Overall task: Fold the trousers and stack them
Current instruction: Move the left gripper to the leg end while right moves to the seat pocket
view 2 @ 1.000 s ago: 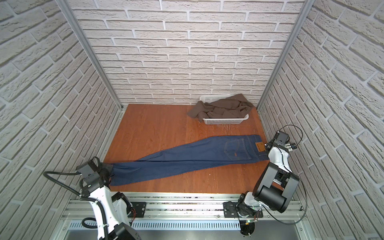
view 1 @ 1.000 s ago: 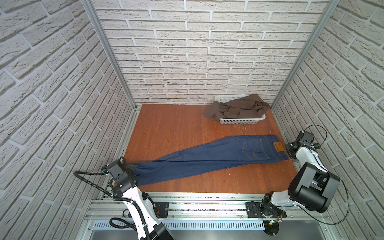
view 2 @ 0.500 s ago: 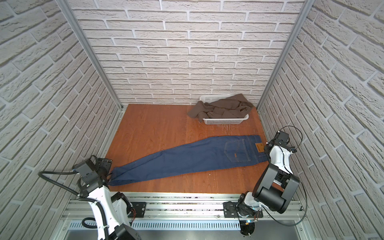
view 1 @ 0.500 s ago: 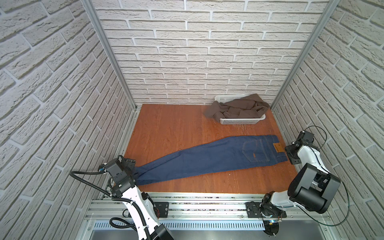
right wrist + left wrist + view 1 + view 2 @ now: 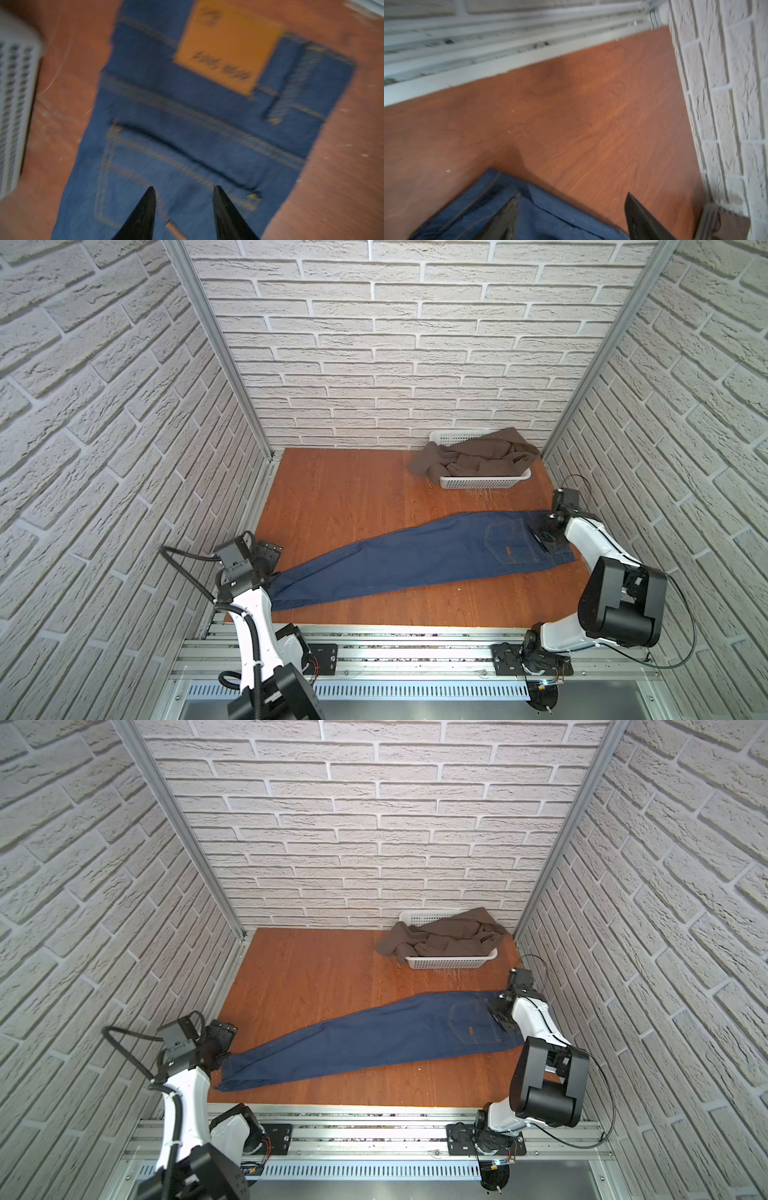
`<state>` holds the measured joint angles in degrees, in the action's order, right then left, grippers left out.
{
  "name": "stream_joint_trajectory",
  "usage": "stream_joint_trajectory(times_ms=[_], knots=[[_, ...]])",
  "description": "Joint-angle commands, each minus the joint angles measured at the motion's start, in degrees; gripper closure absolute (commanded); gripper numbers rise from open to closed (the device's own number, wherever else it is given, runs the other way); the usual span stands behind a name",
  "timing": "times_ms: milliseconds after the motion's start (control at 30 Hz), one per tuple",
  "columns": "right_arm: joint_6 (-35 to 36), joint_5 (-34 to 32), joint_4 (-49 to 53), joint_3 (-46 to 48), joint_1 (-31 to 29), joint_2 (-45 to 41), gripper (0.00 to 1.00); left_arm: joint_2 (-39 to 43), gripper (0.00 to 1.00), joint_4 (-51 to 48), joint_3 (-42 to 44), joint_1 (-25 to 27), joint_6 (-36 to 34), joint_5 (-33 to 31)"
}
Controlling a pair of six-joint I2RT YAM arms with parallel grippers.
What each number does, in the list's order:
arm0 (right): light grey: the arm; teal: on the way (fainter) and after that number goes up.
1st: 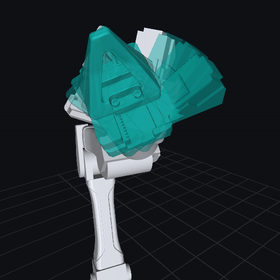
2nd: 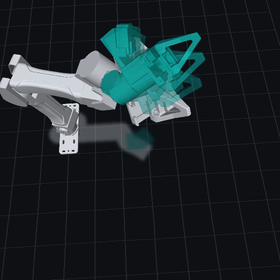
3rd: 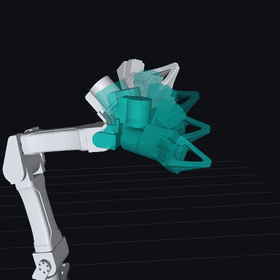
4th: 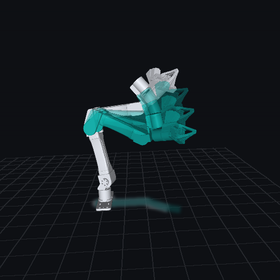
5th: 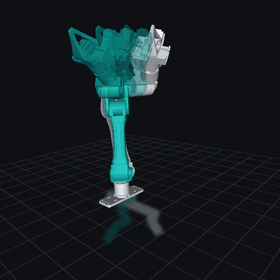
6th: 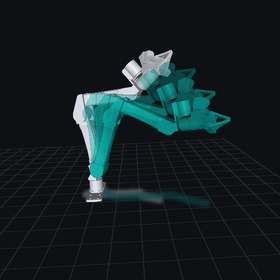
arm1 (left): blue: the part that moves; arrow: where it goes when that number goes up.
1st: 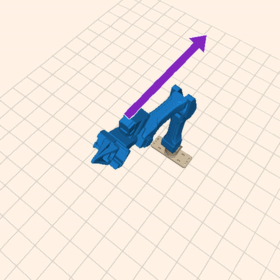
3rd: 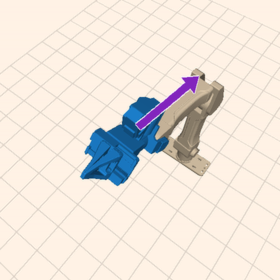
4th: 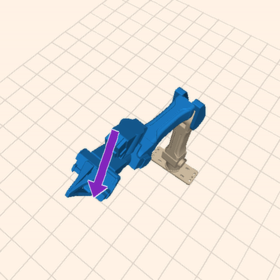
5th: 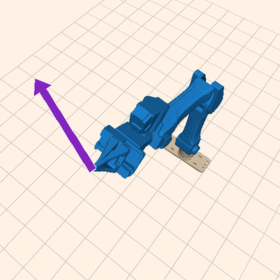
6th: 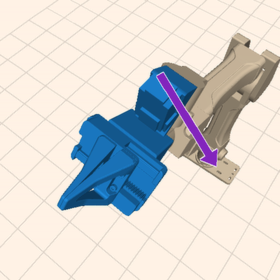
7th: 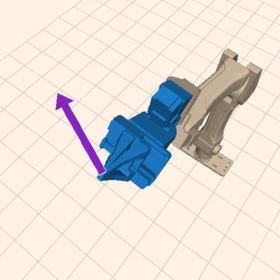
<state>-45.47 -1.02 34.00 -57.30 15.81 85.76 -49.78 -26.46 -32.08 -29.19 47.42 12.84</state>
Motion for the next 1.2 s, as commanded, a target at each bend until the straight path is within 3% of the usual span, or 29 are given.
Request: stream_joint_trajectory(times_ms=[0,200,467,733,1167], knots=[[4.28,-1.62,3.65,-2.82,-8.25,-1.59,0.55,-4.74,0.22,0.76,-2.69,6.61,-1.46,-0.19],[4.6,0.16,6.27,-4.85,-20.34,3.22,0.57,-8.74,0.24,-0.89,-3.34,16.57,0.25,-1.39],[5.26,0.7,7.55,-7.21,-28.67,10.82,0.62,-8.78,0.24,0.71,0.51,26.52,5.43,-2.36],[4.6,-0.82,8.12,-9.38,-28.01,18.37,0.62,-15.85,0.24,8.01,4.43,35.12,10.09,-2.96],[0.22,-0.61,11.07,-6.46,-19.92,21.15,0.62,-31.08,0.24,10.9,-1.32,35.72,4.85,-11.37]])
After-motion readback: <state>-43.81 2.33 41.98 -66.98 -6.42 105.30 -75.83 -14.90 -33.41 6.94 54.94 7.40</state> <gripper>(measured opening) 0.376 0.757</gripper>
